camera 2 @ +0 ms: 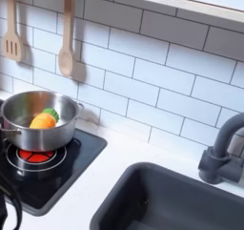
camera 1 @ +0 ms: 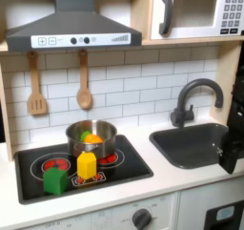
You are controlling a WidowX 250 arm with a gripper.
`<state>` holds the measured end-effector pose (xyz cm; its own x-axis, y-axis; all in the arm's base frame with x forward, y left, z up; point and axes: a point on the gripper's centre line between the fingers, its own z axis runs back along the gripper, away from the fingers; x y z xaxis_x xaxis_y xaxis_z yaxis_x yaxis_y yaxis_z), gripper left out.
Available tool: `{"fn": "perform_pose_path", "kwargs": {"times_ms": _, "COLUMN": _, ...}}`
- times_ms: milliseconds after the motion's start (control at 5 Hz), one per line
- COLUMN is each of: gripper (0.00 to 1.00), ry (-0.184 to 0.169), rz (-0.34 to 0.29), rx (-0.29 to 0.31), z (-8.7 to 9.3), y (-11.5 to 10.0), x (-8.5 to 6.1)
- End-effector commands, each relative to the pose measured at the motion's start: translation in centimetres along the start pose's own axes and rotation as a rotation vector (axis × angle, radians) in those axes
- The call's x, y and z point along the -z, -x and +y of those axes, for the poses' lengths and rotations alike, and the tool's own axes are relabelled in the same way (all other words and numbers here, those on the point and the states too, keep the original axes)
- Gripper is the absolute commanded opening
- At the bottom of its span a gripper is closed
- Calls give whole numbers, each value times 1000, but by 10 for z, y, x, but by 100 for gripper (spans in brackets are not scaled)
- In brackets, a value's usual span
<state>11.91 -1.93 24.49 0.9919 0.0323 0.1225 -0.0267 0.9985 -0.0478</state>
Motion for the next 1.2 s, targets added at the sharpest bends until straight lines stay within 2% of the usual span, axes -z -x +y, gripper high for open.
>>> {"fn": "perform_pose_path", "kwargs": {"times_ms": 0, "gripper": 100, "ry": 0, "rz": 0, "rx": 0, "z": 0, "y": 0, "x": 0}}
{"fn": "perform_pose_path", "kwargs": {"times_ms": 400, "gripper": 100, "ry": 15, "rz": -17, "rx": -83, "z": 13, "y": -19, "x": 8}}
{"fn": "perform_pose_path", "kwargs": {"times_ms": 600, "gripper": 100, "ry": 17, "rz": -4, "rx": -106, "z": 18, "y": -29, "x": 14}}
{"fn": "perform_pose_path", "kwargs": {"times_ms": 1000, "gripper": 100, "ry": 7, "rz": -24, "rx": -200, "z": 37, "y": -53, "x": 20}}
